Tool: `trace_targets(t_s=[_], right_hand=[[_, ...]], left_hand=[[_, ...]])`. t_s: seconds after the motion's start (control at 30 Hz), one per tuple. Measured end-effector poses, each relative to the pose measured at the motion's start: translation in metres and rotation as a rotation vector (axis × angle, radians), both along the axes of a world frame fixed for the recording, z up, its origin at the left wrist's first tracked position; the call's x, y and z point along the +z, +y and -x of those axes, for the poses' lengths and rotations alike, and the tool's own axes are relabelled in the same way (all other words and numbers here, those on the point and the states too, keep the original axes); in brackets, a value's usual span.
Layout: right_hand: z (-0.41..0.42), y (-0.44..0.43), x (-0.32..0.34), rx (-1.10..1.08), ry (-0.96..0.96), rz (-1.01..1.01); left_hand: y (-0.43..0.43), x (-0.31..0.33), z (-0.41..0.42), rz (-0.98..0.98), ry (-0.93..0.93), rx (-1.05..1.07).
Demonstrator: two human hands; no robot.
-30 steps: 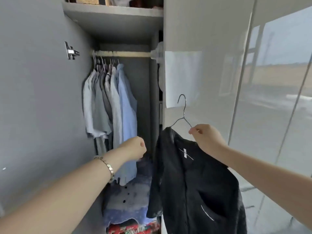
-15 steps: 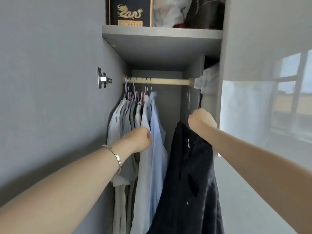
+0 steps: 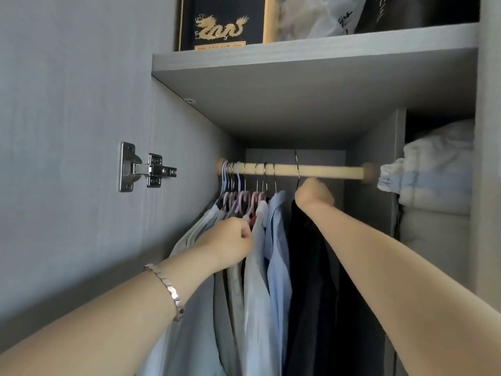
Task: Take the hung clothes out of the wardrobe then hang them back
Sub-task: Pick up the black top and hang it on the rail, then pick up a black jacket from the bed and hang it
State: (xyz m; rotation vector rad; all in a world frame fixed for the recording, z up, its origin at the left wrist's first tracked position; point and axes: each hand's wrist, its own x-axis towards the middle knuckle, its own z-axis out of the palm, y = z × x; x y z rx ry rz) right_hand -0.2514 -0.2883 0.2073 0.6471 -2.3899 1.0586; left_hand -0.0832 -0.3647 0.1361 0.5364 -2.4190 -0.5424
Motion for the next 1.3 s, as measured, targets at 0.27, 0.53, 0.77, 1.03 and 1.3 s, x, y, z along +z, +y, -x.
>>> trace_targets(t_s=[0.27, 0.53, 0.77, 1.03, 1.3], right_hand=[[0.001, -0.038, -0.036, 0.191, -0.196, 0.003], [-0.027, 0.026, -0.092, 0.225, -0.302, 0.093], [-0.12, 0.168, -0.171, 0.005, -0.479, -0.366], [-0.264, 0.401, -0.263, -0.374, -0.803, -0.251], [-0.537, 0.587, -0.387, -0.854, -1.12, -0.046]], left_hand=[[0.008, 0.005, 0.014, 0.051, 0.041, 0.019], [0.048, -0.008, 0.018, 0.036, -0.142, -0.183], [0.13, -0.067, 0.016, 0.057, -0.677, -0.407], [0.318, -0.174, -0.048, 0.239, -0.79, -0.906], [0.539, -0.283, -0.238, 0.558, -0.72, -1.457]])
